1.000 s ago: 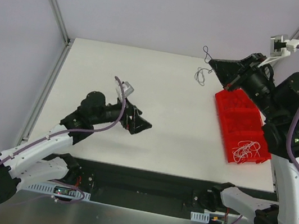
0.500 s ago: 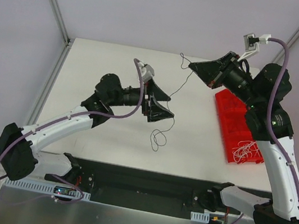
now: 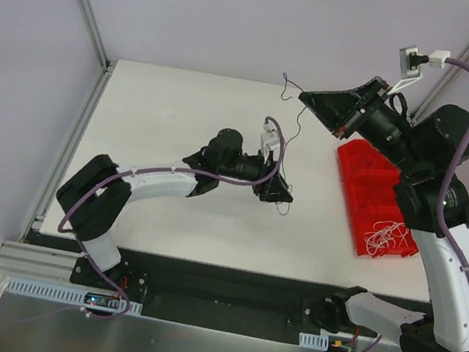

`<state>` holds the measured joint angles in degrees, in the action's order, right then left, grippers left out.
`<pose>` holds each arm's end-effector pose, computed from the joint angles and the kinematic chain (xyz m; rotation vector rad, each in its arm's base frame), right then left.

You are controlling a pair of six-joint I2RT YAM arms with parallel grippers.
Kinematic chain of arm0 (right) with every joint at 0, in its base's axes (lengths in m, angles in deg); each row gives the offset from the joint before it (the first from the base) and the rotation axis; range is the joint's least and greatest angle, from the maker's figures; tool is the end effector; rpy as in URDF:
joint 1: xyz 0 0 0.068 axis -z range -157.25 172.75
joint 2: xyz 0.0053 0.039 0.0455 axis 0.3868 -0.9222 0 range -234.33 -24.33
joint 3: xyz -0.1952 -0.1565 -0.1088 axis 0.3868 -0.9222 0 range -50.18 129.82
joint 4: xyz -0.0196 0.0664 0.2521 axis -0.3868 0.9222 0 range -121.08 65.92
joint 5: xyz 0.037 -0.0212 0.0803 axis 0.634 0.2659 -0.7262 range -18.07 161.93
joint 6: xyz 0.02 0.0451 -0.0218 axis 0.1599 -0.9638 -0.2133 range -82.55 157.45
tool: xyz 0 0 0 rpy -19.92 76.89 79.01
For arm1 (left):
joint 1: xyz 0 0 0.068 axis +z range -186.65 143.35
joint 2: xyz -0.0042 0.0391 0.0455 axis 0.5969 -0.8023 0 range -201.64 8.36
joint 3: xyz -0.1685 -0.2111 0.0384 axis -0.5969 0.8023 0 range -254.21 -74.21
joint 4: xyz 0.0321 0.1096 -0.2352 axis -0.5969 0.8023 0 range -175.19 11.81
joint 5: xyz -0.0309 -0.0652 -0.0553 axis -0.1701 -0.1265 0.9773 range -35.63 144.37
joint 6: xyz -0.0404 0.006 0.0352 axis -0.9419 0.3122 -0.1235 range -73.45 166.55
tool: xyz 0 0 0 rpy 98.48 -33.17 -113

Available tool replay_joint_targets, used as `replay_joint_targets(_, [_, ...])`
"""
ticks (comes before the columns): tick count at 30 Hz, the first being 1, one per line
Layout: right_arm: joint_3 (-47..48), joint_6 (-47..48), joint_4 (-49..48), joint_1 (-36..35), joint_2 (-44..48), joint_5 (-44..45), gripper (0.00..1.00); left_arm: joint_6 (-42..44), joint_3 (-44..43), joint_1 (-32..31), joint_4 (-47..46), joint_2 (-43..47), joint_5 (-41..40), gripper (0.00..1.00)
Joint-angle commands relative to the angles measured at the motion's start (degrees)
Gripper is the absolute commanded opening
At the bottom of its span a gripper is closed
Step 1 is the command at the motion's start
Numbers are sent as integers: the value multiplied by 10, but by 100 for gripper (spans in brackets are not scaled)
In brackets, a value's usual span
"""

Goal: Untangle the cables

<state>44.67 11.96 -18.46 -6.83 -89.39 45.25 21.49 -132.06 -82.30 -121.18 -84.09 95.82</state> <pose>0.1596 0.1090 0.5579 -0.4720 1.3063 1.1067 0.2402 -0.2794 0.2900 0.9247 1.5096 -1.4877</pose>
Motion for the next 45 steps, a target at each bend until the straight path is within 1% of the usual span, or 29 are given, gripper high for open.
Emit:
replay_joint_targets(1, [65,-12,-28,-4,5,-8,0,11,-10,9,13,-55,-36,58])
replay_joint_targets(3, [89,-10,-24,-4,-2,-11,0,9,-25,12,47,-89,-24,56])
replay_joint_targets(5, [112,-3,-15,-4,-11,-7,0,-3,-12,11,35,-110,-14,47])
replay_joint_targets(6, [125,4,-4,-3,-15,-4,0,-10,6,11,22,-112,-17,44])
replay_joint_targets(10, [188,39,39,-3,-35,15,0,-20,96,11,-14,-94,-40,40])
replay_joint_targets(12, [207,56,57,-2,-42,25,0,-21,143,11,-21,-71,-46,37])
replay_joint_targets(14, [215,72,79,1,-46,35,0,-24,173,12,-21,-34,-53,36])
replay_joint_targets(16, [207,91,93,3,-42,50,0,-26,198,11,-15,20,-58,37])
replay_joint_targets(18, [192,116,106,8,-34,74,0,-25,212,11,10,82,-66,41])
replay_joint_targets(20, [173,124,112,20,-29,81,0,-11,210,12,55,143,-76,47])
replay_joint_targets(23, [145,112,108,39,-22,77,0,15,199,12,129,218,-88,62])
replay_joint_targets(24, [135,106,99,39,-19,73,0,19,194,11,139,236,-93,70])
replay_joint_targets(26, [117,85,80,41,-15,55,0,24,186,12,142,269,-96,75])
replay_joint_targets(27, [113,78,76,40,-15,45,0,22,185,12,135,281,-103,75])
replay_joint_targets(28, [113,70,71,39,-15,34,0,17,185,12,124,288,-109,74])
replay_joint_targets(32, [125,54,63,39,-18,15,0,7,190,12,75,309,-121,61])
replay_joint_targets(35, [147,56,76,39,-27,7,0,3,186,12,69,312,-137,56])
replay_joint_targets(37, [154,55,76,40,-29,3,0,-7,179,13,69,308,-145,56])
replay_joint_targets(40, [162,56,79,39,-26,3,0,-27,158,14,84,293,-168,58])
replay_joint_targets(42, [169,56,83,40,-24,2,0,-39,146,17,84,272,-168,58])
replay_joint_targets(45, [169,53,81,39,-19,1,0,-86,135,35,61,246,-150,53])
